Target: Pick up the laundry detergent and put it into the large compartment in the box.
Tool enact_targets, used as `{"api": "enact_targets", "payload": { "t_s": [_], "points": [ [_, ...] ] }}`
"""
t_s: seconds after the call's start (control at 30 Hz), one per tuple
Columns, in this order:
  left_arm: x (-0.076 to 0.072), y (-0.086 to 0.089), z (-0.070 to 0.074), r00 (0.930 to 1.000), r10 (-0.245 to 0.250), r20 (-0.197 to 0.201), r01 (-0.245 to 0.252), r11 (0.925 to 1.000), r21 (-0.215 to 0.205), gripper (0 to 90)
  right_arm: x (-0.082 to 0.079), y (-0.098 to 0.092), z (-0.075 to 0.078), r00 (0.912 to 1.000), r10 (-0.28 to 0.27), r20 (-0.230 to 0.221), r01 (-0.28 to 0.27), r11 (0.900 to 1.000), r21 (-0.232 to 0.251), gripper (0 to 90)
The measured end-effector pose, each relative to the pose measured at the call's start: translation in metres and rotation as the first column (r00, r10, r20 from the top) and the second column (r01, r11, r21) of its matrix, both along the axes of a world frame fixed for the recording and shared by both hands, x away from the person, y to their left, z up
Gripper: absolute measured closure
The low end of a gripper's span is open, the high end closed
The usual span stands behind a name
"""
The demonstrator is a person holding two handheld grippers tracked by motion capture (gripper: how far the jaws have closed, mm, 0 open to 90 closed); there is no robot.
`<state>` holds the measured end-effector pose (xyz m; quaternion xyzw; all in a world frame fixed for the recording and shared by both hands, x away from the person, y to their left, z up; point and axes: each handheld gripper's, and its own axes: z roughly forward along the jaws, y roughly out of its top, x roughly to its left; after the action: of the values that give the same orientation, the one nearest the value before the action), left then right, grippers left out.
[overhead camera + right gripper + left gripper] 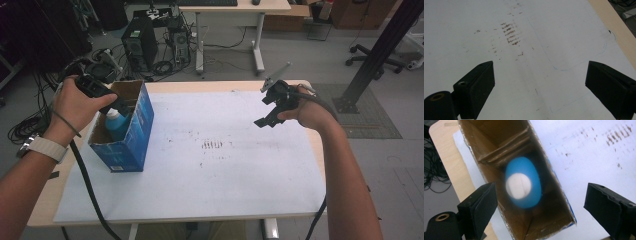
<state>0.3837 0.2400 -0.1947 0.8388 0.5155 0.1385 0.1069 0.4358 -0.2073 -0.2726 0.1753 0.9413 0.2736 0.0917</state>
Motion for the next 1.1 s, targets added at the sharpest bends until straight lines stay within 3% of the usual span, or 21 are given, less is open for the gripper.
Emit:
{"api": "enact_targets", "payload": {
  "t_s": [0.63, 1.1],
  "points": [
    [-0.013, -0.011, 0.008, 0.9944, -0.106, 0.002, 0.106, 0.9943, -0.016, 11.8, -0.003, 0.002, 0.001, 1.0, 0.001, -0.002, -0.001, 1.0, -0.005, 9.2],
    [-0.027, -0.032, 0.013, 0.9743, -0.225, 0.009, 0.225, 0.9743, -0.008, 11.8, -0.005, 0.002, 0.002, 1.0, 0.003, -0.001, -0.003, 1.0, -0.007, 9.2]
  ]
}}
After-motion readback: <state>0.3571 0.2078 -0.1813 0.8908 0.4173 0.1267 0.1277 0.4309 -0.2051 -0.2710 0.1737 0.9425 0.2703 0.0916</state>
